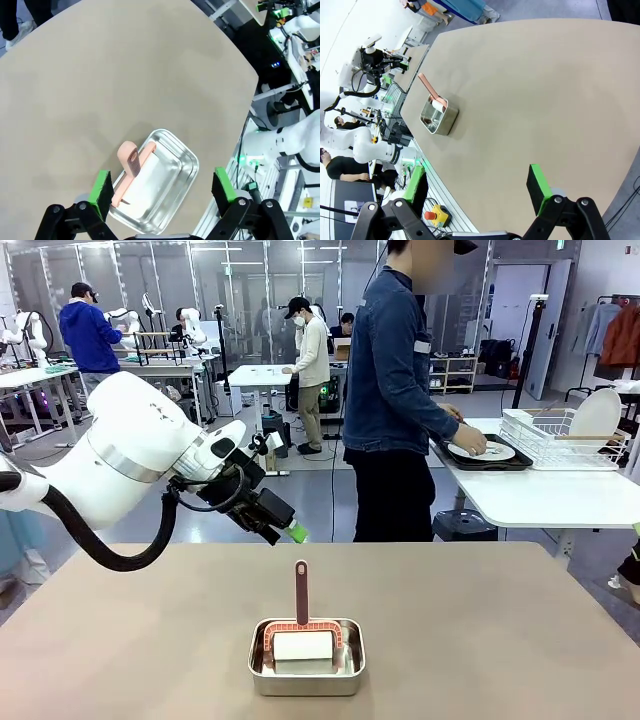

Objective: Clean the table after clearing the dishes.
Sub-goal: When the right (or left) Handle tray is removed, use the right hand (or left hand) to clean the right (or left) side of the table with the Lint Roller.

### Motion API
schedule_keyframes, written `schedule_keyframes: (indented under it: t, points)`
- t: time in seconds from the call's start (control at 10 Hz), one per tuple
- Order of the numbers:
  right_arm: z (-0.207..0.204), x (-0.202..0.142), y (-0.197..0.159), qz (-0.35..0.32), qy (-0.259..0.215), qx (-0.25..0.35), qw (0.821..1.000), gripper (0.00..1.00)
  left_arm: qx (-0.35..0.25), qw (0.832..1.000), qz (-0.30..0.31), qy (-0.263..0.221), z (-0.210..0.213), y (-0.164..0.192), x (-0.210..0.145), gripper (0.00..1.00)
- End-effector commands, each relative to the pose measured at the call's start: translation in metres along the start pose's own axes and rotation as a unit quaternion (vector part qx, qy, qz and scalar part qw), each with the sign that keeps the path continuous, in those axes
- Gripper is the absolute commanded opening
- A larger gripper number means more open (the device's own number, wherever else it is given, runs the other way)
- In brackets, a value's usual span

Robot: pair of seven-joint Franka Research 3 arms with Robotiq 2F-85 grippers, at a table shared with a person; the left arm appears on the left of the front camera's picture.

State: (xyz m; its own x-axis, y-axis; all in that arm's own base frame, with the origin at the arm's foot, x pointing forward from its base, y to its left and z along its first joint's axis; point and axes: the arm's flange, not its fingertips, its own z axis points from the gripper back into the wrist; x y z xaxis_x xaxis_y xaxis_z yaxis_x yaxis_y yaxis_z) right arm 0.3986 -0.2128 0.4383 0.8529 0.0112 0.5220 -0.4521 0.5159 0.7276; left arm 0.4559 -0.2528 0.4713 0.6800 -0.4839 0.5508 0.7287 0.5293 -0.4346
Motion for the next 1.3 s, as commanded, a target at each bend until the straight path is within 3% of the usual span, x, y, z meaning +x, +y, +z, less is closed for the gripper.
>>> schedule_keyframes:
  t: [0.0,0.2,0.5,0.8,1.1,1.2]
  points:
    - [0.0,-0.001,0.006,-0.012,0.003,-0.007,1.0,1.0,0.046,0.994,-0.082,0.047,-0.001,-0.012,0.011,1.0]
    - [0.0,-0.001,0.006,-0.012,0.003,-0.007,1.0,1.0,0.07,0.975,-0.148,0.149,-0.002,-0.018,0.037,1.0]
    - [0.0,-0.001,0.006,-0.012,0.003,-0.007,1.0,1.0,0.058,0.936,-0.246,0.245,-0.025,-0.028,0.061,1.0]
    - [0.0,-0.001,0.006,-0.012,0.003,-0.007,1.0,1.0,0.016,0.919,-0.257,0.3,-0.063,-0.03,0.083,1.0]
    - [0.0,-0.001,0.006,-0.012,0.003,-0.007,1.0,1.0,0.016,0.887,-0.271,0.373,-0.089,-0.02,0.089,1.0]
    - [0.0,-0.001,0.006,-0.012,0.003,-0.007,1.0,1.0,0.006,0.884,-0.274,0.379,-0.096,-0.015,0.091,1.0]
